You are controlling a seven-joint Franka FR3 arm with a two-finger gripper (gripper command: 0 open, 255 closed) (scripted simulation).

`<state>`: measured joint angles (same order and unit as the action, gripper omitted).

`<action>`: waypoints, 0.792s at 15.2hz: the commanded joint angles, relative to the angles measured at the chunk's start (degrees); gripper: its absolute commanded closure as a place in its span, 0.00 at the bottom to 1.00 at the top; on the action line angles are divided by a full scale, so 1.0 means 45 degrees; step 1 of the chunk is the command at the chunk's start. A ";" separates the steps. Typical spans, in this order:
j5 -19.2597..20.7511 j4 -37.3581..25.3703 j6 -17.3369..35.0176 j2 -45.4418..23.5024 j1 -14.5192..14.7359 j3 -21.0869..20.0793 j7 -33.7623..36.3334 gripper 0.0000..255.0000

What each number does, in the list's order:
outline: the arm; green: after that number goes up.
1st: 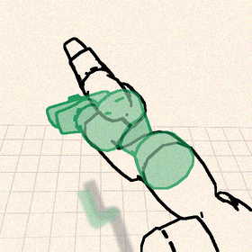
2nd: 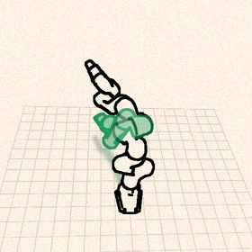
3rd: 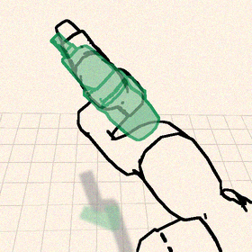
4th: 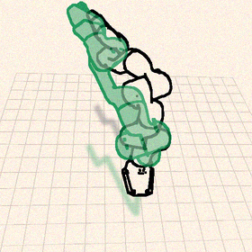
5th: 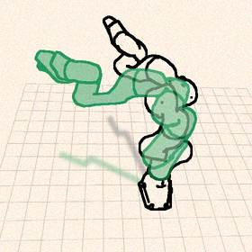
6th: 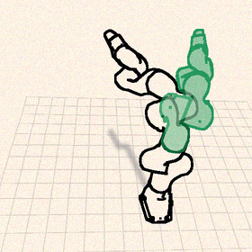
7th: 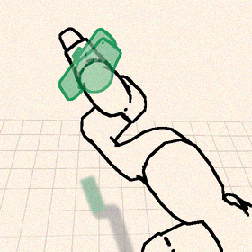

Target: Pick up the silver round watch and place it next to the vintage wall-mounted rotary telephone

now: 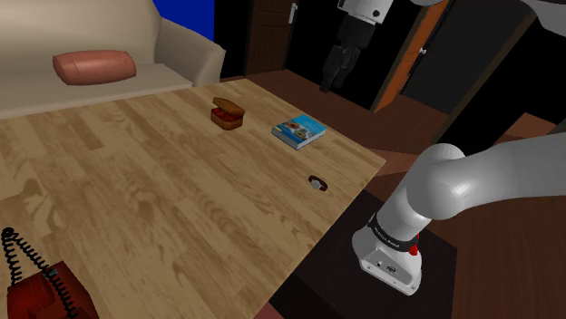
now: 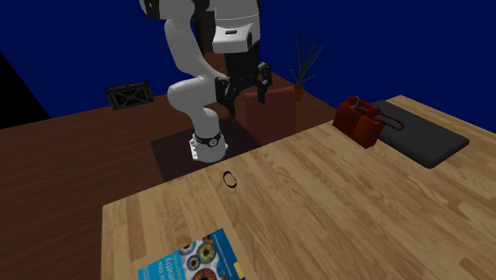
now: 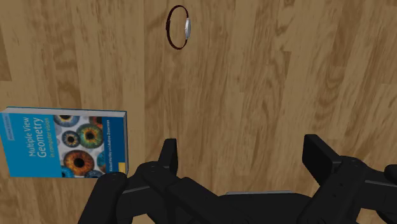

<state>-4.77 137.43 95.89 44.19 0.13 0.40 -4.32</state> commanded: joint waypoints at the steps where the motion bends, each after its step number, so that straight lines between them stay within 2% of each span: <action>1: 0.0000 0.0000 0.0000 0.0000 0.0000 0.0000 0.0000 0.00; 12: 0.0291 0.4086 0.3145 -0.0415 -0.0343 0.0016 -0.0045 0.00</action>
<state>-3.47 154.23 108.38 42.92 -1.35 0.60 -4.66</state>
